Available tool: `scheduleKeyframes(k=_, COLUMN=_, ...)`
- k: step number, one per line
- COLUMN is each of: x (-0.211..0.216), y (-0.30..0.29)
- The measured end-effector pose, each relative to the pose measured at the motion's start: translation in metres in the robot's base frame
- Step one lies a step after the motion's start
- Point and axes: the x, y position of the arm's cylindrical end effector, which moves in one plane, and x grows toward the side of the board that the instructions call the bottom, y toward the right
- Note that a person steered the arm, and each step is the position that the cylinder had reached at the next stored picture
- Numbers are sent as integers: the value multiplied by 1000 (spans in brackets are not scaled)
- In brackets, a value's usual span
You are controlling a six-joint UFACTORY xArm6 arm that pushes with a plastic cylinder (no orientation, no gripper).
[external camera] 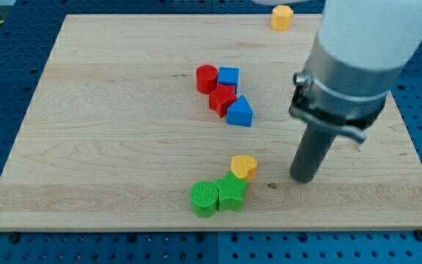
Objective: Move yellow hexagon towards the yellow heart
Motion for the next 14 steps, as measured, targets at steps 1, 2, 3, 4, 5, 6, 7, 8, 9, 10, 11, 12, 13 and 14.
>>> scheduleKeyframes(k=1, x=-72, y=5)
scheduleKeyframes(k=2, x=-161, y=5)
scheduleKeyframes(k=3, x=-242, y=-10)
scheduleKeyframes(k=4, x=-320, y=-80)
scheduleKeyframes(k=5, x=-352, y=-97)
scheduleKeyframes(k=6, x=-352, y=-97)
scheduleKeyframes(k=7, x=-352, y=-84)
scheduleKeyframes(k=8, x=-351, y=-61)
scheduleKeyframes(k=9, x=-352, y=-18)
scheduleKeyframes(k=10, x=-352, y=18)
scheduleKeyframes(k=11, x=-352, y=32)
scheduleKeyframes(k=12, x=-350, y=32)
scheduleKeyframes(k=13, x=-330, y=37)
scheduleKeyframes(k=14, x=-300, y=52)
